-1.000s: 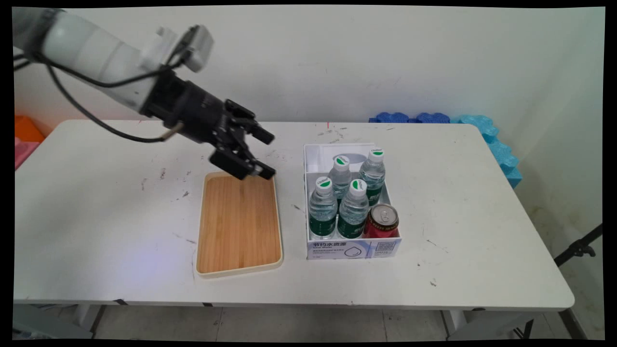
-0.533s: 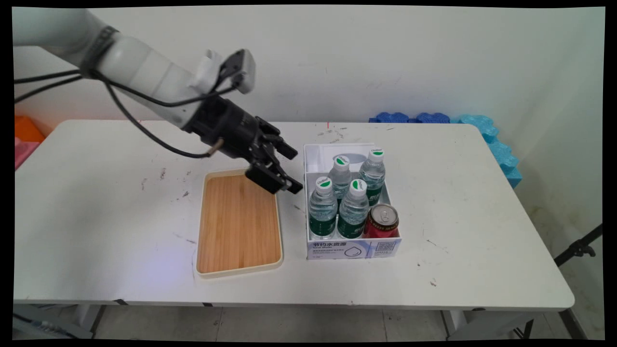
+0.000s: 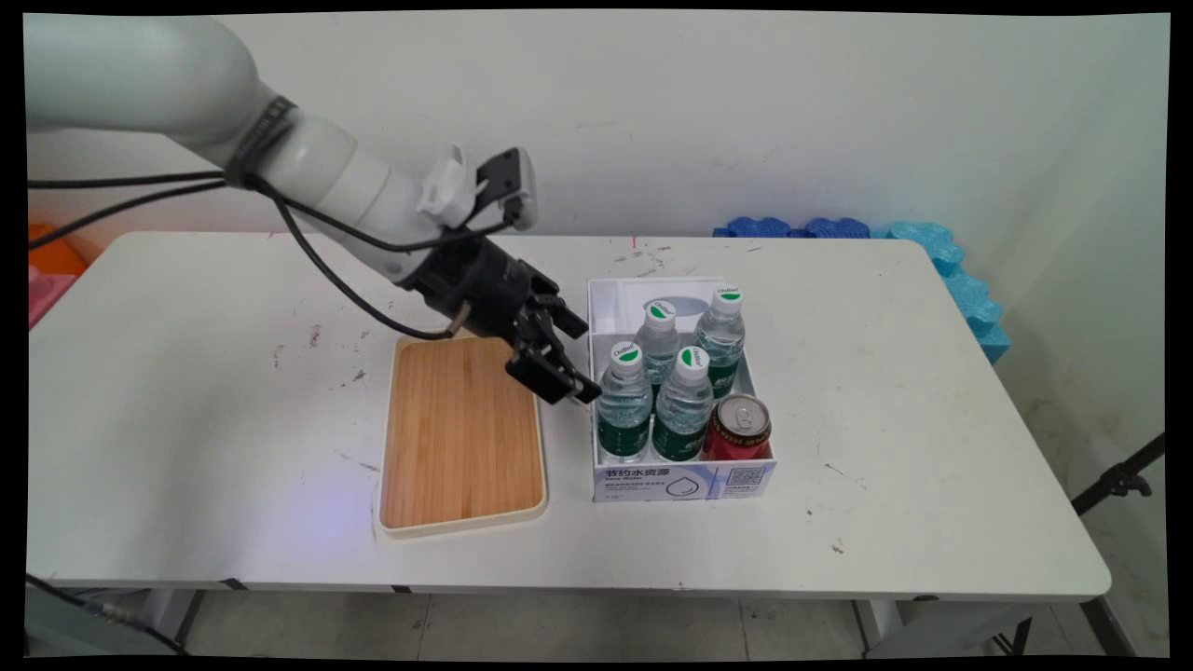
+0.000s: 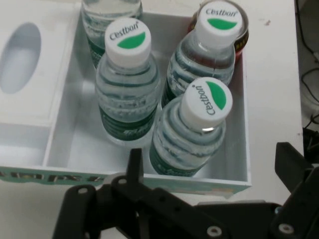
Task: Pick up the green bottle from the white box
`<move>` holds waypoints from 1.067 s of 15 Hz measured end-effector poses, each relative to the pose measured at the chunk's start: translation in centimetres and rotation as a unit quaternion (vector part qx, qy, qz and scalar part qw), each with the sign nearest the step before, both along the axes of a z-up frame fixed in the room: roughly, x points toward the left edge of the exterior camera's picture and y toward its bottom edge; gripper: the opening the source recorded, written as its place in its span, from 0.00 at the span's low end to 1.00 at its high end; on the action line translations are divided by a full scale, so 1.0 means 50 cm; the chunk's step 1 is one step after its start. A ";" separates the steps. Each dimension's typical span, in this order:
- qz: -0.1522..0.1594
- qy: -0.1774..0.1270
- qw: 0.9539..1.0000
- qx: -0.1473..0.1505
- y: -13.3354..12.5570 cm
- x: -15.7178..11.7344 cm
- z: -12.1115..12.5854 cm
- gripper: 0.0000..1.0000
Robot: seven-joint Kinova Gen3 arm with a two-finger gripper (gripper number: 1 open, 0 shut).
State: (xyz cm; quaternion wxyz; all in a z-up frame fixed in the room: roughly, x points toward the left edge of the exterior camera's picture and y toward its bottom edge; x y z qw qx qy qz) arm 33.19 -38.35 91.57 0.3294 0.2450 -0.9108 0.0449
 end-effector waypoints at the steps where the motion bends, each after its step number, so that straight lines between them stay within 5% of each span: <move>1: -0.001 -0.001 1.000 0.001 -0.002 -0.005 -0.008 1.00; 16: -0.012 0.014 1.000 -0.005 -0.040 -0.066 -0.122 1.00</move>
